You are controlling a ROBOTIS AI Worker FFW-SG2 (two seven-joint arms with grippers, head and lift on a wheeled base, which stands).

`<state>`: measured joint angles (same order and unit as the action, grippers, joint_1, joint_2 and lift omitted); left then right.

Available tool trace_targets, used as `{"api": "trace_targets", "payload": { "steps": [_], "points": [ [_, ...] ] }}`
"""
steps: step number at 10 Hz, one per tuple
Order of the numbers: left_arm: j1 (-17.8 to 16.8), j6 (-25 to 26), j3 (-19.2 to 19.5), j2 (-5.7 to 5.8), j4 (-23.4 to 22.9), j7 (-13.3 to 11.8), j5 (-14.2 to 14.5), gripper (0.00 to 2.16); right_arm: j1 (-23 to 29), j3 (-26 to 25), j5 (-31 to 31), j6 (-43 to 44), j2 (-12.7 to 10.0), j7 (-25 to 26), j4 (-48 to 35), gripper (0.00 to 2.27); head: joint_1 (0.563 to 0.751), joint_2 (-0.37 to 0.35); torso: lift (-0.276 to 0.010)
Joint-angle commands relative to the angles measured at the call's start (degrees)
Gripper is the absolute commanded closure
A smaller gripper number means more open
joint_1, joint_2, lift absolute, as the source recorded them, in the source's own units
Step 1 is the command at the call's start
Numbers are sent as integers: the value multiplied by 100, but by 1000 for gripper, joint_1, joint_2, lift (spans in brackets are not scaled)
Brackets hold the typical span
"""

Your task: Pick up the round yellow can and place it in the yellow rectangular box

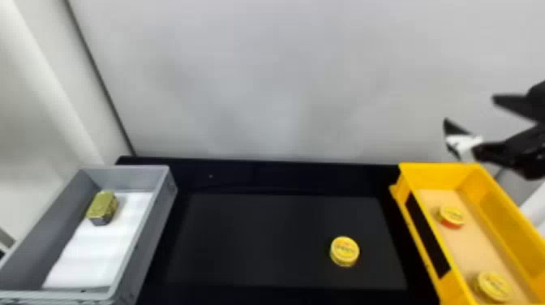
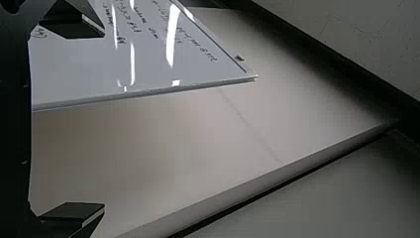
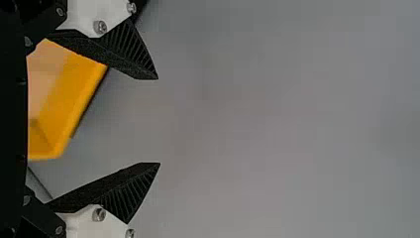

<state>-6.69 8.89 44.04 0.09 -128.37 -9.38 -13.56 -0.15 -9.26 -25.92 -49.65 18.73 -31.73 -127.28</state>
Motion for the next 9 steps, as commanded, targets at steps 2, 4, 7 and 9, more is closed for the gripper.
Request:
{"api": "trace_targets", "payload": {
  "steps": [2, 4, 7, 9],
  "points": [
    [10, -1, -42, -24, 31, 15, -6, 50, 156, 407, -292, -715, -97, -749, 344, 222, 686, 14, -55],
    [-7, -36, -95, -24, 66, 24, -6, 50, 156, 662, -529, -1032, -124, -1399, 547, 237, 686, 14, -55],
    [-25, -45, -139, -24, 101, 32, -6, 50, 147, 1067, -670, -1287, -133, -1945, 766, 245, 686, 14, -55],
    [-25, -62, -157, -24, 136, 41, -6, 51, 129, 1339, -837, -1375, -133, -2323, 907, 243, 686, 14, -55]
  ]
}}
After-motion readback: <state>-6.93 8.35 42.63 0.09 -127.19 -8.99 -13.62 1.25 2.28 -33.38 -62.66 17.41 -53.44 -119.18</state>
